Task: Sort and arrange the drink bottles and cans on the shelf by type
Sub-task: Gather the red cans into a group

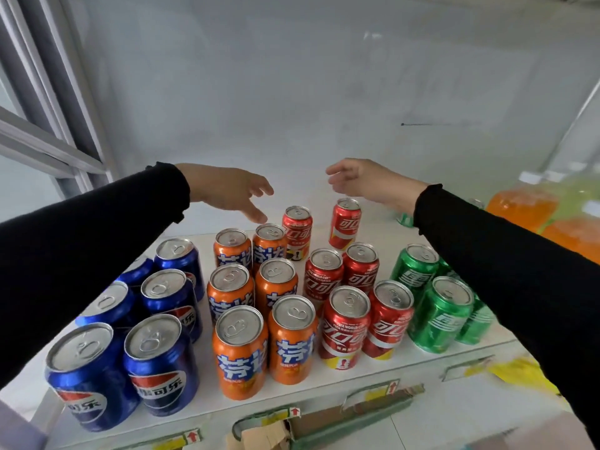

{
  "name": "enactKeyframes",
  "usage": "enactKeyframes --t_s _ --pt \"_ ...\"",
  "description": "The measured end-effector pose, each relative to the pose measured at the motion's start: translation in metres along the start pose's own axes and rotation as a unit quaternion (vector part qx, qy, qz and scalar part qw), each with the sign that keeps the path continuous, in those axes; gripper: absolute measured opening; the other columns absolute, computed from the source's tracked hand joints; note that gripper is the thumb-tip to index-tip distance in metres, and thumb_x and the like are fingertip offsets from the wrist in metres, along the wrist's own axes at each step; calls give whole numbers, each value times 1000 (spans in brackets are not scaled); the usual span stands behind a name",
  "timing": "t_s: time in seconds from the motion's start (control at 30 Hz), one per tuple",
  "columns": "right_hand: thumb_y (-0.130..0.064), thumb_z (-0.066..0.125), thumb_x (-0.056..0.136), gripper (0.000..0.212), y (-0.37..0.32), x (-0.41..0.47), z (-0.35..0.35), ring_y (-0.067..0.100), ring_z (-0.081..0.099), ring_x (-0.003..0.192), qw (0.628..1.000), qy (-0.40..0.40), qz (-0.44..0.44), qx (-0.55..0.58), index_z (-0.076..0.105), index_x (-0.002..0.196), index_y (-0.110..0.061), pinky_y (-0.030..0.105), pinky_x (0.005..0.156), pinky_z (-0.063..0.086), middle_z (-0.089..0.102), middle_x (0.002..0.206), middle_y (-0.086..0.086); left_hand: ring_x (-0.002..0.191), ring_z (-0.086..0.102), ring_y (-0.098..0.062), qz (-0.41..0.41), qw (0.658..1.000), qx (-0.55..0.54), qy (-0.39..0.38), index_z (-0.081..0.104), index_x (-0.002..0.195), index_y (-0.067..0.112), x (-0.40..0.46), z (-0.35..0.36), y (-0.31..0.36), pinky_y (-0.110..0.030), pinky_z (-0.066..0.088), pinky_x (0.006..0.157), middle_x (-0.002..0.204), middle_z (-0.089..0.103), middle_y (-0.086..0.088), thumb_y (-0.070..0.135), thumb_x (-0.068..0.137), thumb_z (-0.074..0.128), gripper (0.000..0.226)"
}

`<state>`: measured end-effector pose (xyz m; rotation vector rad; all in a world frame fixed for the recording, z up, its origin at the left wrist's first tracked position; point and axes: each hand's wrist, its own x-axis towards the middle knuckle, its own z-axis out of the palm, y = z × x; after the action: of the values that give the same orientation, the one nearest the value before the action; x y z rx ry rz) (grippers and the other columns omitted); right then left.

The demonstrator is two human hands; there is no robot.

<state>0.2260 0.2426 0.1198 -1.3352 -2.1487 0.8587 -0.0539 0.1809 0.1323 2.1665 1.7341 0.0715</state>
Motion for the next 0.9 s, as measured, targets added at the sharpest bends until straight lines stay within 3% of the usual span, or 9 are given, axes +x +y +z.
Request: enactKeyframes --t_s 0.07,0.23,0.4,0.5,0.63,0.73,0.8,0.9 --pt "-20 63 98 44 18 -3 -10 18 55 125 999 22 37 -19 52 141 -17 26 91 44 59 136 3 139 43 -19 13 1000 5 9 41 150 27 12 1 10 -39 33 116 154 44 2 42 87 74 72" --pt "-21 69 94 62 55 2 -23 19 44 136 991 -22 88 -100 41 149 -14 27 101 37 44 153 5 139 42 -20 11 1000 8 -2 43 148 30 44 11 34 -40 34 115 153 44 3 42 87 75 69" --pt "-25 73 91 84 78 23 -23 28 37 142 983 -96 101 -123 23 157 -16 39 112 34 31 160 10 139 43 -24 -46 999 15 -16 42 148 33 79 28 50 -43 35 115 154 43 0 34 86 77 71" --pt "-31 77 88 91 86 37 -18 29 39 141 983 -136 85 -93 20 157 -15 45 115 36 33 159 10 137 45 -25 -94 995 29 -31 39 148 38 89 33 56 -49 38 113 153 44 2 41 82 79 77" --pt "-31 78 86 71 101 56 -11 24 52 126 984 -162 61 -38 38 142 -13 36 92 52 53 138 8 119 59 -25 -166 983 51 -50 46 128 53 112 38 48 -49 53 97 143 55 1 65 49 83 88" --pt "-26 74 90 53 108 63 -7 22 55 115 985 -165 47 -9 49 133 -8 40 94 54 59 126 7 115 59 -22 -169 981 69 -62 52 131 39 106 43 62 -34 51 90 138 57 3 47 73 81 65" --pt "-26 76 89 46 111 65 -8 21 55 115 984 -172 45 19 54 127 -11 38 94 54 61 128 8 119 54 -22 -171 981 87 -41 53 134 33 105 46 69 -38 45 96 136 57 4 41 80 79 61" --pt "-27 81 84 60 110 66 -9 25 58 121 981 -186 48 34 50 133 -9 38 92 57 61 132 8 117 53 -22 -175 979 91 -43 53 128 37 101 43 74 -49 42 105 132 59 5 54 70 80 66"
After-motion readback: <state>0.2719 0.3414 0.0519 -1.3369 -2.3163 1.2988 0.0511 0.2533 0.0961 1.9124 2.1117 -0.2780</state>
